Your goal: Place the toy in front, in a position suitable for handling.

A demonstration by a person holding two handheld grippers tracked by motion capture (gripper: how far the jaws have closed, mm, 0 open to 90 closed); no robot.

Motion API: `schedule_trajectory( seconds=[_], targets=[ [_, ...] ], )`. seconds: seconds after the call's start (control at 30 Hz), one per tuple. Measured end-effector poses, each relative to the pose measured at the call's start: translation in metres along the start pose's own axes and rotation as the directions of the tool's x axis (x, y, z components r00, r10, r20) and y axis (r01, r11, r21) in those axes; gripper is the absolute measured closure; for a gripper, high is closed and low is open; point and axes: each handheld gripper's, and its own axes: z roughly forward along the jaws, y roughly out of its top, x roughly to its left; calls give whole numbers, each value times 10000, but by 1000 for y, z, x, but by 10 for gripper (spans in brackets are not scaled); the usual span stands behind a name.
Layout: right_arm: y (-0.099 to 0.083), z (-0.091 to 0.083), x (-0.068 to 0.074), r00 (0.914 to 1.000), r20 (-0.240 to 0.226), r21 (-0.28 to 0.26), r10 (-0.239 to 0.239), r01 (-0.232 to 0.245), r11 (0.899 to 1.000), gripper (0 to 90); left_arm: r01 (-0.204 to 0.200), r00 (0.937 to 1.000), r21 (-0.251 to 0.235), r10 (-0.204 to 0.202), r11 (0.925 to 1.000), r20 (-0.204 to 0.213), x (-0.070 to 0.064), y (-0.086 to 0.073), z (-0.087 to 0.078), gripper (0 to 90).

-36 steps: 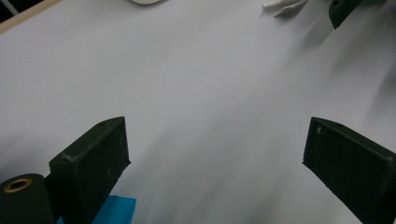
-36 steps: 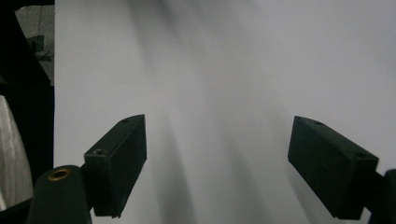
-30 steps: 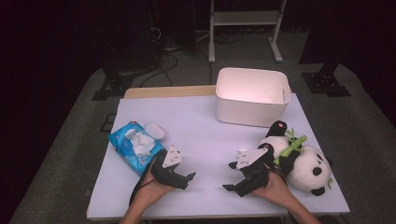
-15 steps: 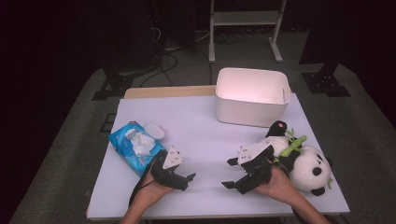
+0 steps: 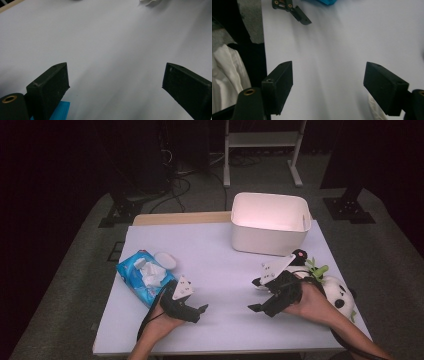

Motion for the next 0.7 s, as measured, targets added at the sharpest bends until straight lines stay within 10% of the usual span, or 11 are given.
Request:
schedule_trajectory(
  seconds=[0.7],
  targets=[
    [-4, -55, -16, 9985, 478, 468, -252, 230, 9986, 225, 84, 10000, 19, -84, 10000, -13, 3, -2, 0, 57]
  ],
)
